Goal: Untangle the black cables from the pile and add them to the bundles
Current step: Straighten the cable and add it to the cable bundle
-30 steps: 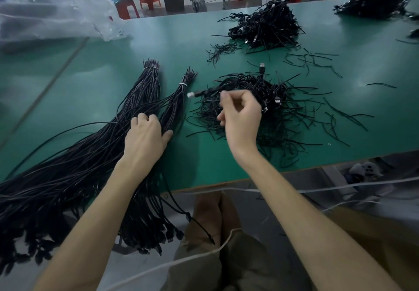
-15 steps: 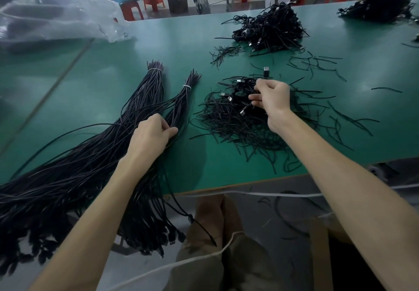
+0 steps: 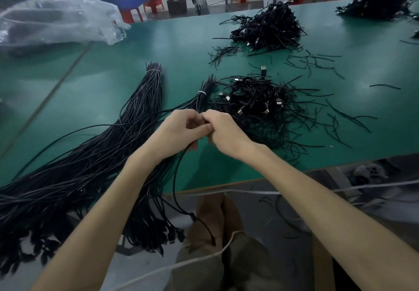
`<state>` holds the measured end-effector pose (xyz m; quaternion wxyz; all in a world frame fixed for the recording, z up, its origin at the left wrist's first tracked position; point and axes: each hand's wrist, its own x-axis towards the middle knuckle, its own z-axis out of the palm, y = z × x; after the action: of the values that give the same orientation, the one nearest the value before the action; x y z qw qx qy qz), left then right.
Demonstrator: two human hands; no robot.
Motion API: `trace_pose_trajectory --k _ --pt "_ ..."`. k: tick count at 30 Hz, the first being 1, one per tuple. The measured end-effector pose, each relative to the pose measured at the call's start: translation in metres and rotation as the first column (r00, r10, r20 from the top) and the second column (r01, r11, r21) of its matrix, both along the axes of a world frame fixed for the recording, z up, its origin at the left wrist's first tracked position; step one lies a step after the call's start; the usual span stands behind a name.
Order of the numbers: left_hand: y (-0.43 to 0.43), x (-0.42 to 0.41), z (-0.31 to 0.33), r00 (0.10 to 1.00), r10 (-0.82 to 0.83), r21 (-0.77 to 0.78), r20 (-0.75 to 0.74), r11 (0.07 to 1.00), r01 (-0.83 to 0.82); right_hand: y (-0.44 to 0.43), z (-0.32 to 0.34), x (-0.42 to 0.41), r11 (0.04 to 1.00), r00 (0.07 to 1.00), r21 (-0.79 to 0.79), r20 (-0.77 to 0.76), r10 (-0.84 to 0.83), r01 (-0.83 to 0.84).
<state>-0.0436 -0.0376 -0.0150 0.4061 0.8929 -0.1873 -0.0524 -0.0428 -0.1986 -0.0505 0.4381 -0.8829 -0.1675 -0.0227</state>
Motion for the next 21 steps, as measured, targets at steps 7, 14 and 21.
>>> trace_pose_trajectory --k 7,14,21 --pt "0.027 0.031 -0.033 0.937 0.119 0.451 0.328 0.852 -0.265 0.000 -0.012 0.000 0.992 0.996 0.090 0.006 -0.091 0.090" --pt "0.012 0.063 -0.057 0.950 0.118 0.596 0.288 0.755 -0.274 0.026 -0.016 0.001 0.981 0.998 0.184 0.005 -0.068 0.066" --pt "0.012 0.093 -0.061 0.931 0.131 0.620 0.342 0.712 -0.328 0.034 -0.017 0.007 0.962 0.994 0.248 -0.020 -0.111 0.112"
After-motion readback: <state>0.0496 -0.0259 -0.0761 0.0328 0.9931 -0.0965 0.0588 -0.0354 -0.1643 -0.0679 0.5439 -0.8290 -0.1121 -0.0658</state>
